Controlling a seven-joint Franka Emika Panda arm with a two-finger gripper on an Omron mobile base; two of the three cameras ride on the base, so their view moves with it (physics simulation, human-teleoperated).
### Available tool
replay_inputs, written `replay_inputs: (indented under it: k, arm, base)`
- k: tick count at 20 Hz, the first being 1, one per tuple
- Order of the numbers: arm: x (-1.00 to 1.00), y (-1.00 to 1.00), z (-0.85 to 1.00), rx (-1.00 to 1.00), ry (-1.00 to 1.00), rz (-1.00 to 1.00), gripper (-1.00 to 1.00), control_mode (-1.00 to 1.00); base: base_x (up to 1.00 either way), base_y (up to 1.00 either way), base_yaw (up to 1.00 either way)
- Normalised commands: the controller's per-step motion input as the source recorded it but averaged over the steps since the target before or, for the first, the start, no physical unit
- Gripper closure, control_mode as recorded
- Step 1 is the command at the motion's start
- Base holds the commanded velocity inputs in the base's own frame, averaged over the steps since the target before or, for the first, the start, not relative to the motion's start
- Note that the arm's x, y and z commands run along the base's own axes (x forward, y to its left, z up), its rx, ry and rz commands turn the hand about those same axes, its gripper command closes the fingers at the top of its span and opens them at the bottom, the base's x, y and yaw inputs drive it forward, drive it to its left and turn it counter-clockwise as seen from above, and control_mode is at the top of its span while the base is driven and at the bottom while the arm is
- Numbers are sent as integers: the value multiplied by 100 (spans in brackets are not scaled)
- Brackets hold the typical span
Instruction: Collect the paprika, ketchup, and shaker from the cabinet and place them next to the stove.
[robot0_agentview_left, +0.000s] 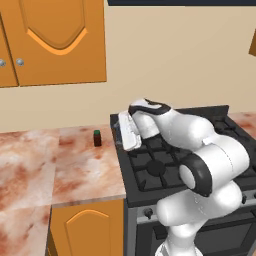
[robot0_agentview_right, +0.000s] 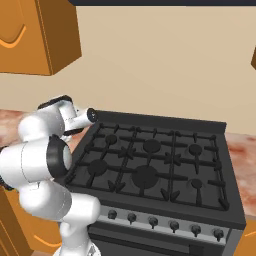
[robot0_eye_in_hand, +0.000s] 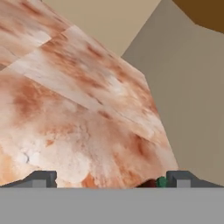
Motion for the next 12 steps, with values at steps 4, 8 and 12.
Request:
replay_inputs:
  k: [4,8,12]
  arm:
    - [-35,-41,47,0,2,-12,-100,-100]
    - [-31,-40,53,1,6,-14,-100,-100]
    - [-28,-38,54,1,10,-18,-100,-100]
  base:
    - [0,0,0]
    - [0,0,0]
    - [0,0,0]
